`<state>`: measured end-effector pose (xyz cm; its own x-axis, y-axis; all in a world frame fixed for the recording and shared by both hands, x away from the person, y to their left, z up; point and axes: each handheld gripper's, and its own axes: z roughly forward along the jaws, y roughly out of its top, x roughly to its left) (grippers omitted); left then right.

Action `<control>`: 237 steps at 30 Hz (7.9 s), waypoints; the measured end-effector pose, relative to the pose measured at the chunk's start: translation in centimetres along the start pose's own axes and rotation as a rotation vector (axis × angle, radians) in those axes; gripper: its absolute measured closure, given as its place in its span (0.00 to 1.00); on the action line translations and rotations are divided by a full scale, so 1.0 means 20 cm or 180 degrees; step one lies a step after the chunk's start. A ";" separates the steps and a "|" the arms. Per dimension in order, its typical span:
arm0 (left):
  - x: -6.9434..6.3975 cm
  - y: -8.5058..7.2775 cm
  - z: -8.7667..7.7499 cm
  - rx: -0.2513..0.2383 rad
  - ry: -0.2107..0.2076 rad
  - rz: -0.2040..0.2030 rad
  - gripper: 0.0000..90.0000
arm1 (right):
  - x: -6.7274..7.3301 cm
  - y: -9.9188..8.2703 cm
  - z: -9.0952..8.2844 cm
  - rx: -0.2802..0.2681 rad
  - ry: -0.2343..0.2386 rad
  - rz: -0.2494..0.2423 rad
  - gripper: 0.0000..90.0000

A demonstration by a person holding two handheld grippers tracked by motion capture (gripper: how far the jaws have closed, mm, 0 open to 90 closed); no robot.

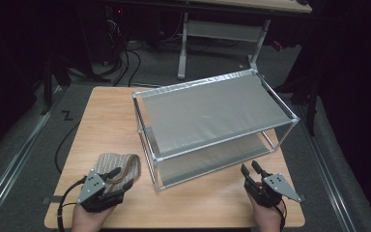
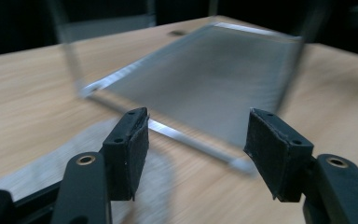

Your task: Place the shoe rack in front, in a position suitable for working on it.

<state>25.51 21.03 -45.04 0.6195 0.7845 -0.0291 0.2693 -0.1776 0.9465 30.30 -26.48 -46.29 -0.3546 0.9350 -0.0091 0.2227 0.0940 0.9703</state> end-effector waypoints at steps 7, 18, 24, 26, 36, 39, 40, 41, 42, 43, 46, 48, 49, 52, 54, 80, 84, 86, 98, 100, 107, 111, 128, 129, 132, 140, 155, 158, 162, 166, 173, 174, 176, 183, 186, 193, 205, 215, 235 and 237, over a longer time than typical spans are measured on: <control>-0.16 0.14 0.14 -0.0062 -0.0283 0.0272 0.45 | 0.01 0.00 0.00 0.0005 0.0014 -0.0017 0.62; -0.19 0.17 0.29 -0.0092 -0.0221 0.0230 0.89 | -0.01 -0.01 0.00 0.0015 0.0002 0.0003 0.62; -0.13 0.16 0.26 -0.0100 0.0051 0.0113 0.90 | -0.01 0.00 0.00 0.0009 0.0001 -0.0006 0.63; -0.10 0.15 0.24 -0.0105 0.0124 0.0092 0.90 | -0.01 0.00 0.00 0.0010 0.0000 -0.0009 0.63; 0.00 0.10 0.07 -0.0104 0.0264 0.0033 0.90 | -0.08 0.01 0.00 -0.0008 -0.0342 0.0036 0.76; 0.00 0.09 0.04 -0.0098 0.0247 0.0043 0.90 | -0.13 0.02 0.02 0.0020 -0.0455 0.0060 0.79; 0.00 0.09 0.03 -0.0091 0.0250 0.0045 0.90 | -0.15 0.03 0.03 0.0036 -0.0494 0.0069 0.79; 0.01 0.08 0.02 -0.0086 0.0255 0.0056 0.90 | -0.16 0.04 0.04 0.0037 -0.0531 0.0063 0.79; 0.01 0.08 0.01 -0.0083 0.0260 0.0066 0.89 | -0.17 0.05 0.05 0.0057 -0.0562 0.0068 0.79; 0.01 0.08 0.00 -0.0090 0.0258 0.0064 0.89 | -0.19 0.05 0.06 0.0081 -0.0574 0.0104 0.79; 0.02 0.07 -0.02 -0.0095 0.0263 0.0061 0.89 | -0.23 0.07 0.10 0.0129 -0.0609 0.0142 0.79; 0.02 0.06 -0.04 -0.0108 0.0271 0.0055 0.89 | -0.24 0.09 0.12 0.0151 -0.0644 0.0104 0.80; 0.03 0.05 -0.05 -0.0110 0.0278 0.0058 0.89 | -0.25 0.10 0.14 0.0159 -0.0661 0.0123 0.80; 0.03 0.05 -0.07 -0.0116 0.0296 0.0044 0.89 | -0.27 0.13 0.18 0.0174 -0.0749 0.0138 0.82; 0.04 0.04 -0.08 -0.0126 0.0308 0.0040 0.89 | -0.27 0.13 0.21 0.0186 -0.0772 0.0141 0.87; -0.09 0.03 -0.11 -0.0102 0.0070 0.0062 0.89 | -0.21 0.22 0.55 0.0162 -0.0655 0.0128 0.75; -0.14 0.06 -0.01 -0.0101 -0.0040 0.0095 0.89 | -0.16 0.18 0.44 0.0150 -0.0502 0.0078 0.74; -0.17 0.08 0.05 -0.0088 -0.0104 0.0120 0.89 | -0.11 0.15 0.37 0.0147 -0.0413 0.0017 0.73; -0.33 0.21 0.45 -0.0119 -0.0290 0.0274 0.88 | 0.07 0.05 0.08 0.0032 -0.0069 -0.0031 0.72; -0.35 0.22 0.49 -0.0126 -0.0289 0.0289 0.88 | 0.09 0.04 0.07 0.0010 -0.0035 -0.0034 0.72; -0.38 0.25 0.58 -0.0128 -0.0345 0.0299 0.88 | 0.11 0.02 0.04 -0.0005 0.0018 -0.0105 0.72; -0.37 0.23 0.55 -0.0035 -0.0465 0.0330 0.73 | 0.10 0.01 0.02 -0.0012 0.0003 -0.0062 0.71; 0.17 -0.04 -0.05 0.0444 0.0410 0.0237 0.44 | 0.09 -0.02 -0.03 0.0050 -0.0054 -0.0067 0.70; 0.19 -0.06 -0.06 0.0498 0.0465 0.0240 0.43 | 0.08 -0.02 -0.03 0.0059 -0.0064 -0.0062 0.70; 0.24 -0.13 -0.09 0.0608 0.0496 0.0067 0.41 | 0.08 -0.03 -0.04 0.0076 -0.0066 -0.0058 0.69; 0.31 -0.24 -0.08 0.0985 0.0655 -0.0105 0.37 | 0.09 -0.02 -0.03 0.0068 -0.0043 -0.0060 0.69; 0.28 -0.18 0.00 0.0842 0.0257 -0.0129 0.81 | 0.08 -0.02 -0.04 0.0039 -0.0058 -0.0022 0.69; 0.28 -0.08 0.06 0.0653 0.0210 -0.0041 0.81 | 0.07 -0.02 -0.05 0.0022 -0.0051 -0.0006 0.69; 0.30 0.02 0.22 0.0471 0.0199 -0.0014 0.81 | 0.07 -0.02 -0.05 0.0024 -0.0040 0.0012 0.69; 0.34 0.06 0.43 0.0497 0.0211 0.0081 0.80 | 0.06 -0.02 -0.05 0.0024 -0.0050 0.0012 0.69; 0.45 0.00 0.62 0.0821 0.0390 0.0011 0.80 | 0.04 -0.03 -0.07 0.0001 -0.0041 0.0057 0.69; 0.46 -0.01 0.62 0.0855 0.0380 -0.0017 0.80 | 0.04 -0.03 -0.07 0.0003 -0.0041 0.0060 0.69; 0.46 -0.02 0.63 0.0898 0.0356 -0.0088 0.80 | 0.04 -0.03 -0.07 0.0009 -0.0038 0.0061 0.69; 0.32 -0.03 0.60 0.0882 0.0122 0.0022 0.80 | 0.05 -0.02 -0.07 -0.0007 -0.0027 0.0050 0.69; 0.21 -0.04 0.60 0.0903 -0.0014 0.0164 0.79 | 0.06 -0.02 -0.07 -0.0017 -0.0026 0.0031 0.69; -0.04 -0.04 0.60 0.0892 -0.0350 0.0345 0.79 | 0.06 -0.02 -0.08 -0.0019 -0.0031 -0.0011 0.69; 0.00 -0.04 0.61 0.0906 -0.0209 0.0399 0.79 | 0.05 -0.03 -0.11 -0.0016 -0.0079 0.0026 0.69; 0.26 -0.03 0.61 0.0888 0.0320 0.0215 0.79 | 0.04 -0.03 -0.11 -0.0027 -0.0082 0.0024 0.69; 0.20 -0.03 0.59 0.0956 0.0119 0.0194 0.78 | 0.05 -0.03 -0.10 0.0005 -0.0057 0.0031 0.69; 0.13 -0.03 0.60 0.0952 0.0009 0.0236 0.78 | 0.05 -0.03 -0.10 0.0005 -0.0055 0.0034 0.69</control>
<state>35.84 16.07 -49.46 0.6437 0.7644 0.0378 0.4288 -0.4011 0.8095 28.00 -26.34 -46.47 -0.3363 0.9417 -0.0030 0.2279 0.0845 0.9700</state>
